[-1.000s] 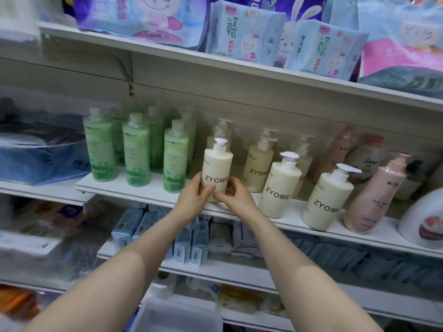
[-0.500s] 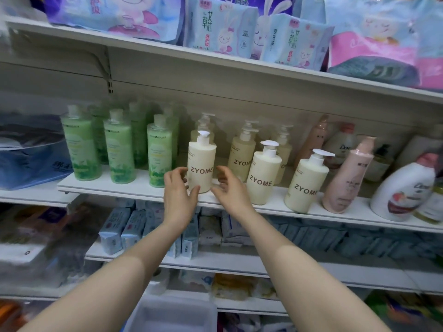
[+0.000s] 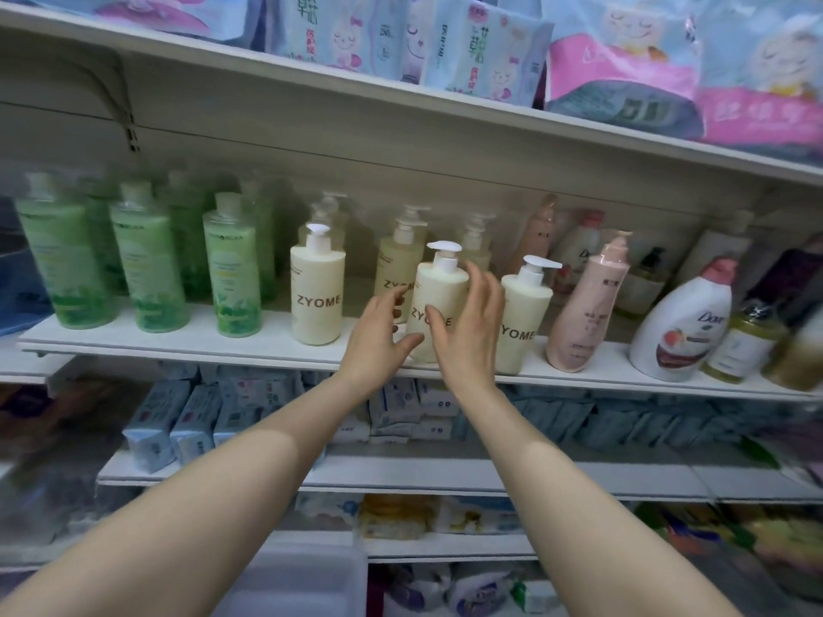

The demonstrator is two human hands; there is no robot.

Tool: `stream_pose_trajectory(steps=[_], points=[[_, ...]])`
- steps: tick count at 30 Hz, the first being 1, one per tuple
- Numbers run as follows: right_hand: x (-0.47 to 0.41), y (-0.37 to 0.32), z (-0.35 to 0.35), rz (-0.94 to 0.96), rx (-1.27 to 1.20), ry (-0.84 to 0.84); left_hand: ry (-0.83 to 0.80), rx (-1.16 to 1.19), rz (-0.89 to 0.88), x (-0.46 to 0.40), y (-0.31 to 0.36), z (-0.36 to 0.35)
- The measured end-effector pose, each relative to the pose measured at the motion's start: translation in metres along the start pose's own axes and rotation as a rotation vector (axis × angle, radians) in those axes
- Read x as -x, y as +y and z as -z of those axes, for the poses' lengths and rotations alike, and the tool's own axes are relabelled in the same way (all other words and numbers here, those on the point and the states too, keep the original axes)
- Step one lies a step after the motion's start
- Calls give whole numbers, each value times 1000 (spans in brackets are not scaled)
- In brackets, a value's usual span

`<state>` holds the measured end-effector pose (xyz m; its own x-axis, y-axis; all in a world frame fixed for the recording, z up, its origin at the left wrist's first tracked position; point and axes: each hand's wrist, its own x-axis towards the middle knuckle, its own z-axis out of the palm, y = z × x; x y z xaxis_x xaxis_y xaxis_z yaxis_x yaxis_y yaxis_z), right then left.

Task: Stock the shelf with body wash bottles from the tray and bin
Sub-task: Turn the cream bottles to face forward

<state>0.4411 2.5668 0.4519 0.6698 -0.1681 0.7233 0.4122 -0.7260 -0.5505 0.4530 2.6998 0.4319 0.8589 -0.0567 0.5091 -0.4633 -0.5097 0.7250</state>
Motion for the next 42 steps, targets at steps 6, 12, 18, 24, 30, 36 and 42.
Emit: stream_pose_trajectory(steps=[6, 12, 18, 24, 30, 36, 42], points=[[11, 28, -3, -206, -44, -277, -113, 42, 87, -1, -6, -12], [9, 36, -7, -283, -95, -335, -143, 67, 130, 0, -10, -13], [-3, 39, -16, -228, -185, -497, -81, -17, 150, -1, -12, -1], [-12, 43, -29, -210, -358, -624, 40, -102, 214, 3, -21, 0], [-22, 52, -35, -271, -512, -753, 101, -26, 306, 5, -21, -5], [-19, 55, -36, -280, -537, -784, 121, -54, 315, 7, -17, -7], [-15, 49, -34, -285, -505, -772, 80, -98, 268, 8, -15, -3]])
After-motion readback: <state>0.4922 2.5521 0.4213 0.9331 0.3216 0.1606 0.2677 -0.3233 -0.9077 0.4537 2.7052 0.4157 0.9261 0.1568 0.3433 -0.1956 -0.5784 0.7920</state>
